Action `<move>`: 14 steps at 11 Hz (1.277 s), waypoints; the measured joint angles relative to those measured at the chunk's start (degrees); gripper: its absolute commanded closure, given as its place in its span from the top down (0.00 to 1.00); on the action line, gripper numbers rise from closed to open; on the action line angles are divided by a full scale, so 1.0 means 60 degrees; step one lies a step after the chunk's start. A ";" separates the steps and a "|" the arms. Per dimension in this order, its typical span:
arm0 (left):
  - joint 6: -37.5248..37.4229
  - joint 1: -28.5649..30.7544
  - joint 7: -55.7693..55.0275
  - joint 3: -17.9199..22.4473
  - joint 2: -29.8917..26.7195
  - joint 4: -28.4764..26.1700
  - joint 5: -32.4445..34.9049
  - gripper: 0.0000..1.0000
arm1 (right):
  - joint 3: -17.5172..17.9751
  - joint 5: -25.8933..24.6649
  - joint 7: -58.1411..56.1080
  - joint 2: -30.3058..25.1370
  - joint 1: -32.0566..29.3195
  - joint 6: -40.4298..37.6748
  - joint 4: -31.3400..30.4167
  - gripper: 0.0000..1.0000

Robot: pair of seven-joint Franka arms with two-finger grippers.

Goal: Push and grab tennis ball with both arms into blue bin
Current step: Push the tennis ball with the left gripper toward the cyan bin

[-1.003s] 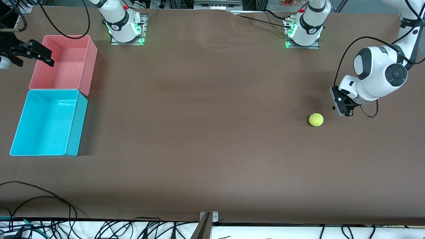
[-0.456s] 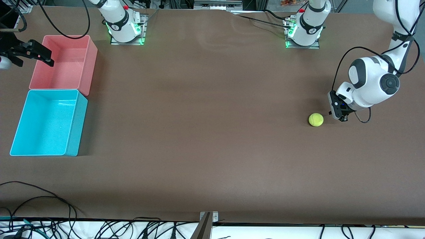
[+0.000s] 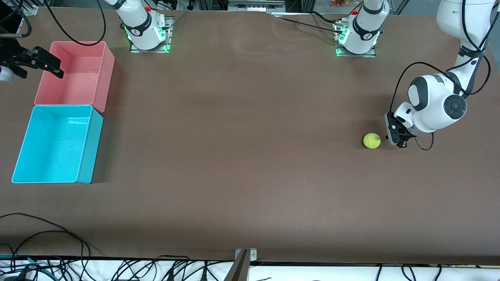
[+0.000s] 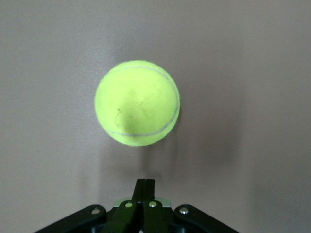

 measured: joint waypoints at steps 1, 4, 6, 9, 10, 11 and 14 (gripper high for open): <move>0.0000 0.0000 0.0056 0.0000 0.0080 0.0088 0.0000 0.00 | 0.0000 0.0000 0.0000 0.0000 0.0000 0.0000 0.0000 1.00; 0.0000 -0.0004 0.0160 -0.0002 0.0411 0.0388 -0.0068 0.00 | 0.0000 0.0000 0.0000 0.0000 -0.0002 0.0000 0.0000 1.00; 0.0000 -0.0046 0.0153 -0.0021 0.0584 0.0490 -0.0244 0.00 | 0.0000 0.0000 0.0000 0.0000 -0.0002 0.0000 0.0000 1.00; 0.0000 -0.0240 -0.0389 -0.0041 0.0680 0.0505 -0.0329 0.00 | 0.0000 0.0000 0.0000 0.0000 -0.0002 0.0000 0.0000 1.00; 0.0000 -0.0290 -0.0450 -0.0041 0.0689 0.0507 -0.0328 0.00 | 0.0000 0.0000 0.0000 0.0000 -0.0003 0.0000 0.0000 1.00; 0.0000 -0.0324 -0.0484 -0.0041 0.0695 0.0508 -0.0329 0.00 | 0.0000 0.0000 0.0000 0.0000 -0.0003 0.0000 0.0000 1.00; 0.0000 -0.0346 -0.0506 -0.0041 0.0711 0.0510 -0.0329 0.00 | 0.0000 -0.0001 0.0000 0.0000 -0.0004 0.0000 0.0000 1.00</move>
